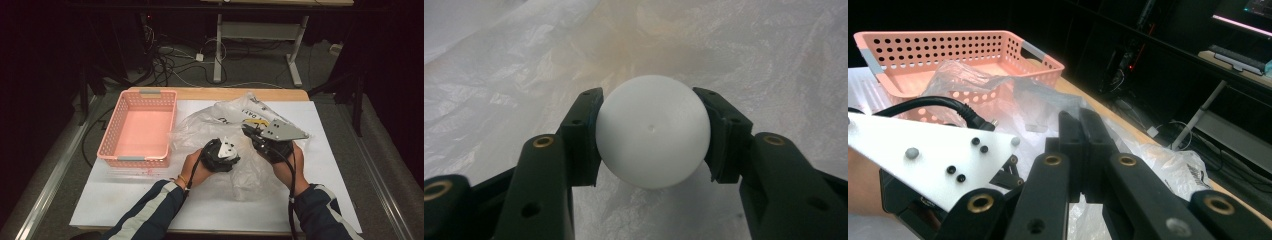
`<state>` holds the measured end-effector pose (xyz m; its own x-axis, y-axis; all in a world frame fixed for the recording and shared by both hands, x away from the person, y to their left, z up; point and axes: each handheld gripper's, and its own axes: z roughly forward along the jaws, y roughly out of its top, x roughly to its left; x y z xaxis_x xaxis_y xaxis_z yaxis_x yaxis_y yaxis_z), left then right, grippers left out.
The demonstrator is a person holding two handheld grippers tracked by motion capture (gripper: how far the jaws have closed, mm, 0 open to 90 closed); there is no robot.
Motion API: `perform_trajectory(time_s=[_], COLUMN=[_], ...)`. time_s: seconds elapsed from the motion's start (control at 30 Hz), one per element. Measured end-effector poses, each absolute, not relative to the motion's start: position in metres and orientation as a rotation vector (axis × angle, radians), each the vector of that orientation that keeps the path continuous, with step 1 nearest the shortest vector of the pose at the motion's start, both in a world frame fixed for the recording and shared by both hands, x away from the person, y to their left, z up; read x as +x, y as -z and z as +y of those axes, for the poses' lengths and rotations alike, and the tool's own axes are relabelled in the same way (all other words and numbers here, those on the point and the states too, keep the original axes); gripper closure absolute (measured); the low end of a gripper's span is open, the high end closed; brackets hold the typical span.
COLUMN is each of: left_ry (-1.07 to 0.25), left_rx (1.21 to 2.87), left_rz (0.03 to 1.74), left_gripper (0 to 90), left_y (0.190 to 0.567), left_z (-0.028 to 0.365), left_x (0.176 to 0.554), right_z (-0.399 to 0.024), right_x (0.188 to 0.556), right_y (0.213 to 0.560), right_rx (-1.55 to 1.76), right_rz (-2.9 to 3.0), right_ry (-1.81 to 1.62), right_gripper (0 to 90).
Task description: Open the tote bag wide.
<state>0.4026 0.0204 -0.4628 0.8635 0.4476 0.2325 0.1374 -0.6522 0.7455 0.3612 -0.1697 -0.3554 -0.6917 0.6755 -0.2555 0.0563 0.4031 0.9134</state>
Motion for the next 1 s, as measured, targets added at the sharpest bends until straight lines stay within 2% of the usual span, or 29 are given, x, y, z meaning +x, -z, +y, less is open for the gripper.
perform_trajectory(time_s=[0.13, 0.33, 0.6, 0.7, 0.77, 0.9, 1.0], left_ry=[-0.542, -0.624, -0.730, -0.753, -0.717, -0.751, -0.715], left_rx=[2.225, 2.265, 2.102, 2.080, 2.084, 2.103, 2.118], left_rz=[0.452, 0.318, 0.347, 0.432, 0.509, 0.613, 0.684], left_gripper=[32.7, 30.4, 25.2, 21.9, 21.8, 21.4, 21.4], left_y=[0.455, 0.436, 0.399, 0.398, 0.399, 0.402, 0.405], left_z=[0.028, 0.043, 0.109, 0.131, 0.142, 0.154, 0.159], left_x=[0.399, 0.368, 0.325, 0.329, 0.339, 0.354, 0.363], right_z=[-0.170, -0.173, -0.181, -0.183, -0.184, -0.189, -0.195], right_x=[0.362, 0.362, 0.366, 0.366, 0.367, 0.366, 0.367], right_y=[0.357, 0.358, 0.361, 0.361, 0.361, 0.361, 0.361], right_rx=[0.625, 0.626, 0.651, 0.653, 0.652, 0.651, 0.660], right_rz=[2.052, 2.063, 2.080, 2.081, 2.085, 2.085, 2.083], right_ry=[-1.291, -1.274, -1.256, -1.243, -1.237, -1.213, -1.207], right_gripper=[90.0, 90.0, 90.0, 90.0, 90.0, 90.0, 90.0])
